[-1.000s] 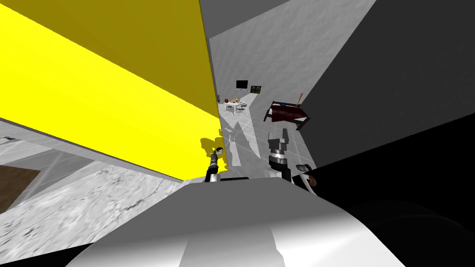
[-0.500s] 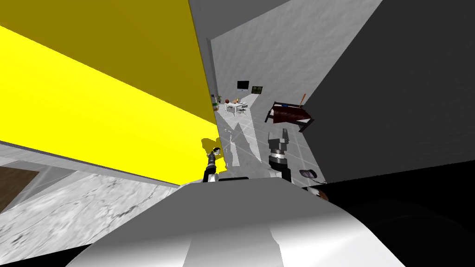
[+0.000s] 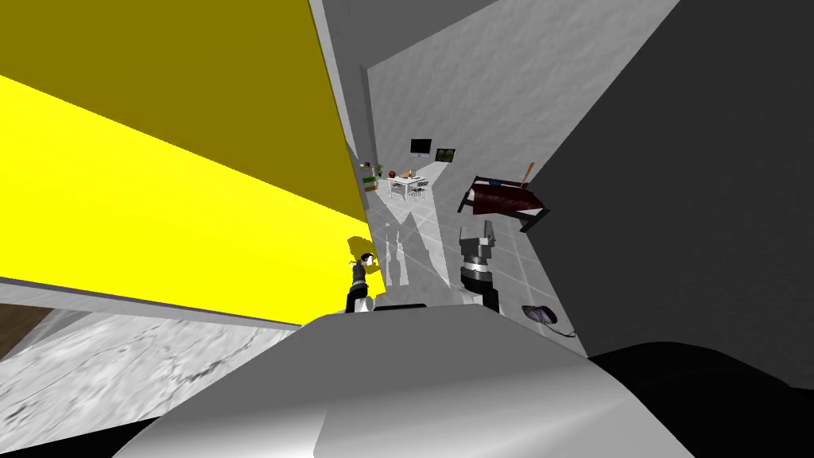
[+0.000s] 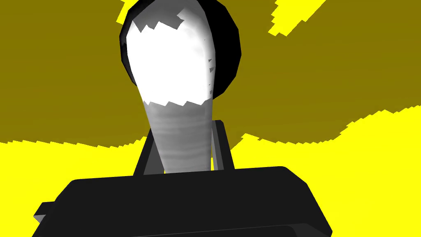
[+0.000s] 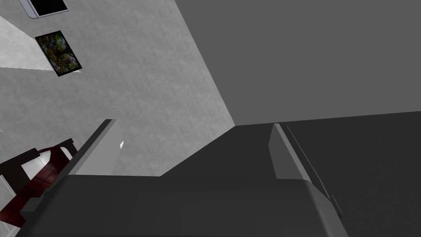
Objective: Push the door open
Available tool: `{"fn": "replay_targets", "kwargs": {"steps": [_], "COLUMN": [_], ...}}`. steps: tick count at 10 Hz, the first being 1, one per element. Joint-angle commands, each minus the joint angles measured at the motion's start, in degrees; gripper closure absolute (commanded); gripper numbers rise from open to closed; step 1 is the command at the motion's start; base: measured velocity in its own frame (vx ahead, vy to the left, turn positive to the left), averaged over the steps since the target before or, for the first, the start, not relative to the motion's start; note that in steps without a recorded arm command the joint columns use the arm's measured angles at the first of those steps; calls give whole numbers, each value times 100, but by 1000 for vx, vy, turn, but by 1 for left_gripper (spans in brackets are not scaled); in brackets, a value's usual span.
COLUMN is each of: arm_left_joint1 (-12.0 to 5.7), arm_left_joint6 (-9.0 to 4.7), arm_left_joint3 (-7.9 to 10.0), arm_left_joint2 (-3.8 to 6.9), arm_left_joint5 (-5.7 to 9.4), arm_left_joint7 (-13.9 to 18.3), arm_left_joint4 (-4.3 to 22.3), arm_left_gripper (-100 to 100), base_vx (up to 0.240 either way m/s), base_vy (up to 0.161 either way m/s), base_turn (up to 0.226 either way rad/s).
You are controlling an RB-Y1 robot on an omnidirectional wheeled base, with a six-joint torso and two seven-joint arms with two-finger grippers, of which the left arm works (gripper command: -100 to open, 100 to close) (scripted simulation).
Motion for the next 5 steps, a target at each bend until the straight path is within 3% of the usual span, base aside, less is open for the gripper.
{"fn": "replay_targets", "kwargs": {"steps": [1,2,3,5], "arm_left_joint1": [-19,12,13,17], "arm_left_joint6": [2,5,-34,-63], "arm_left_joint3": [77,66,176,267], "arm_left_joint2": [-70,-24,46,75], "arm_left_joint5": [65,49,156,257], "arm_left_joint7": [-52,-33,-97,-158], "arm_left_joint4": [-43,-7,-25,-37], "arm_left_gripper": [100,100,100,100], "base_vx": [213,99,164,224], "base_vy": [-68,-14,-15,-36], "base_turn": [84,46,39,53]}}
